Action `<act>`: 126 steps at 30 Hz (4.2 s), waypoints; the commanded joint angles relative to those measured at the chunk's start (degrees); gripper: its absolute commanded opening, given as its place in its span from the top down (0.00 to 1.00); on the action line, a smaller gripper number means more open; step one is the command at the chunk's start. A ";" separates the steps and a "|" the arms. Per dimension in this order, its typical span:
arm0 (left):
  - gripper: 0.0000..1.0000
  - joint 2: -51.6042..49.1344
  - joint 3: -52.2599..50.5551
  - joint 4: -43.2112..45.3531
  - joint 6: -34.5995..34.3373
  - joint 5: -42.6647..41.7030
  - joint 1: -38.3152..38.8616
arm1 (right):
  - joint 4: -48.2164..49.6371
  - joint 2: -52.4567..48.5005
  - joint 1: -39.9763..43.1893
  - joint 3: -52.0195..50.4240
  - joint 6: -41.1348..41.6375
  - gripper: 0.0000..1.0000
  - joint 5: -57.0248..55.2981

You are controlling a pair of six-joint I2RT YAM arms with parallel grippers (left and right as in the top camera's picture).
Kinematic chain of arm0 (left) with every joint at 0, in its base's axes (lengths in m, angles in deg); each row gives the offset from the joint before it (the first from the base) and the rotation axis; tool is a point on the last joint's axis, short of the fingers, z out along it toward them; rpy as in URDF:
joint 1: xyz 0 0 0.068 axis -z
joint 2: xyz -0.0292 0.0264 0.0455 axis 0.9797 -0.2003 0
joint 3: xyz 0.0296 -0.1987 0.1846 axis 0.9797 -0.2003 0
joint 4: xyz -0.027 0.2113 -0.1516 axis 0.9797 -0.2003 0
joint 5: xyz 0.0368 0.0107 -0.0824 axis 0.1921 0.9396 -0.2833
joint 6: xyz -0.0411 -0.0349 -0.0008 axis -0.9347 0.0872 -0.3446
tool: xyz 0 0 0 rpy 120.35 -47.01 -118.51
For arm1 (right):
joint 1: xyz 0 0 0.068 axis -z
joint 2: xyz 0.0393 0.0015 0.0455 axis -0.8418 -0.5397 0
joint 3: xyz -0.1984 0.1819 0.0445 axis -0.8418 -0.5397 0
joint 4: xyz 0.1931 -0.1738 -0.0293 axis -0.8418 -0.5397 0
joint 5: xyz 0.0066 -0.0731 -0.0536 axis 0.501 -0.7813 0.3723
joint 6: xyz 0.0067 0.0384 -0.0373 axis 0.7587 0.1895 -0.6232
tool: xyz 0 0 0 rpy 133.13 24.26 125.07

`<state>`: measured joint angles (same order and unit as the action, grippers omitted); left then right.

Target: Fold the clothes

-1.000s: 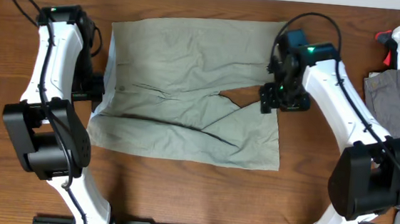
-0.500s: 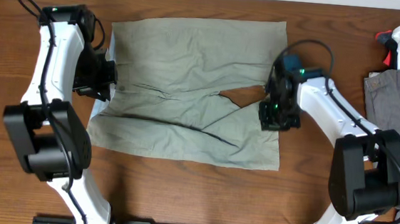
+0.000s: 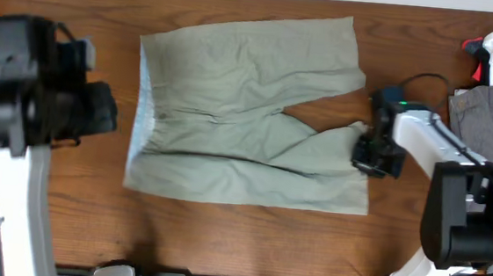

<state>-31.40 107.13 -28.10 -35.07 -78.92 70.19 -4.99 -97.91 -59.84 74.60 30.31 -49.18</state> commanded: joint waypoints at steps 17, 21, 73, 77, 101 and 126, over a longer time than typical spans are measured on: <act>0.52 -1.36 -32.70 17.09 -1.95 -4.92 2.84 | -1.88 18.32 4.70 0.35 -23.67 0.62 27.56; 0.51 -1.40 -44.44 27.26 -4.35 -7.93 3.67 | -4.68 18.32 0.83 -0.44 -23.17 0.59 27.47; 0.83 -1.53 -55.08 54.60 -0.79 -13.64 2.27 | 6.99 28.44 -4.26 -14.05 -3.30 0.61 16.09; 0.83 -5.73 -55.08 60.17 2.58 -13.57 7.61 | 14.25 26.12 -4.26 -14.08 -2.80 0.66 12.85; 0.93 -18.32 -53.42 67.43 -3.34 1.16 6.80 | 15.78 5.01 -1.99 -13.94 -4.87 0.85 2.36; 0.62 -22.73 -50.47 71.56 -2.86 -4.22 6.38 | 10.95 20.72 -0.24 -13.90 -9.75 0.49 10.88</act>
<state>-52.84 56.51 42.85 -38.24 -82.57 76.62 6.16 -77.54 -60.40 60.74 21.59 -38.80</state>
